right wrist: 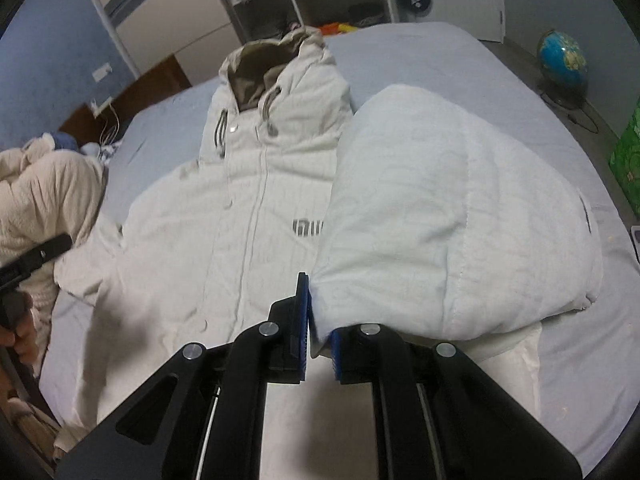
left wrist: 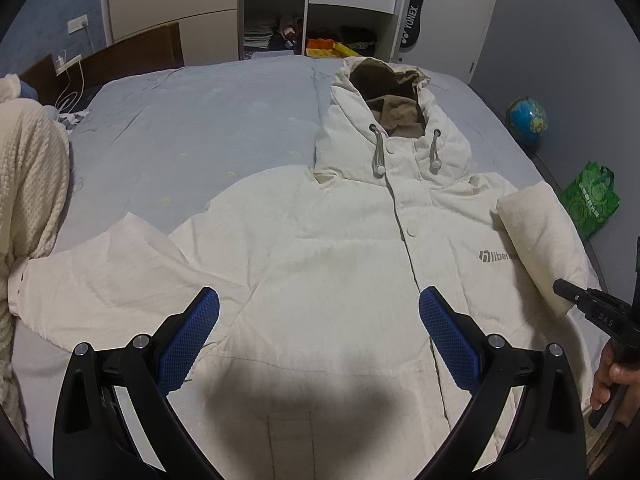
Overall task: Fold large clothes
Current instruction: 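Fold the held sleeve over the jacket body and open the right gripper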
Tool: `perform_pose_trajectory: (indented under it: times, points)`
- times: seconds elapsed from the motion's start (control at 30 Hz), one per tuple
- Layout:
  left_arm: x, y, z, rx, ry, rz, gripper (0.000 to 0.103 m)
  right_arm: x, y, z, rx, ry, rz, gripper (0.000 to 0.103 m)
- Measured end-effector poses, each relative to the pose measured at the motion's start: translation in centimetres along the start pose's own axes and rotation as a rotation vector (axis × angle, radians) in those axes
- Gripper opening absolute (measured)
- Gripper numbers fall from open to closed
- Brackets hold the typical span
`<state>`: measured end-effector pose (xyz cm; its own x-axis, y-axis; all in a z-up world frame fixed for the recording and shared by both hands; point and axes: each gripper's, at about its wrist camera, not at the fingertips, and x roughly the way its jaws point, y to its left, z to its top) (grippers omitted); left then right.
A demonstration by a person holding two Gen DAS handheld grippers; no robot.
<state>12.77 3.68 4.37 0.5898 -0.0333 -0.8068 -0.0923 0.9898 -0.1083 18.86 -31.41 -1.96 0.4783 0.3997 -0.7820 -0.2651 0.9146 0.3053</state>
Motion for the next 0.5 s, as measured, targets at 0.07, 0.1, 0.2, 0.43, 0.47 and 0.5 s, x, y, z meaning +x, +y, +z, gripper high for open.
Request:
perform_pose_trajectory:
  times: [0.07, 0.1, 0.2, 0.43, 0.47, 0.5]
  points:
    - [0.1, -0.2, -0.1, 0.007, 0.002, 0.003, 0.096, -0.1, -0.3, -0.3, 0.003, 0.011, 0.007, 0.008]
    - [0.1, -0.2, -0.2, 0.009, 0.005, 0.003, 0.096, -0.1, -0.4, -0.2, -0.002, 0.014, 0.004, 0.008]
    - [0.1, -0.2, -0.2, 0.010, 0.006, 0.005, 0.096, 0.5, 0.2, 0.2, 0.006, 0.029, 0.009, 0.010]
    - [-0.1, 0.0, -0.2, -0.002, 0.002, 0.002, 0.096, -0.5, 1.1, 0.0, 0.029, 0.028, 0.072, 0.056]
    - [-0.1, 0.0, -0.2, -0.002, -0.001, 0.001, 0.096, -0.7, 1.4, -0.1, 0.018, 0.026, 0.074, 0.058]
    - [-0.1, 0.1, -0.2, -0.003, -0.001, 0.000, 0.096, -0.9, 1.5, -0.2, 0.015, 0.025, 0.075, 0.059]
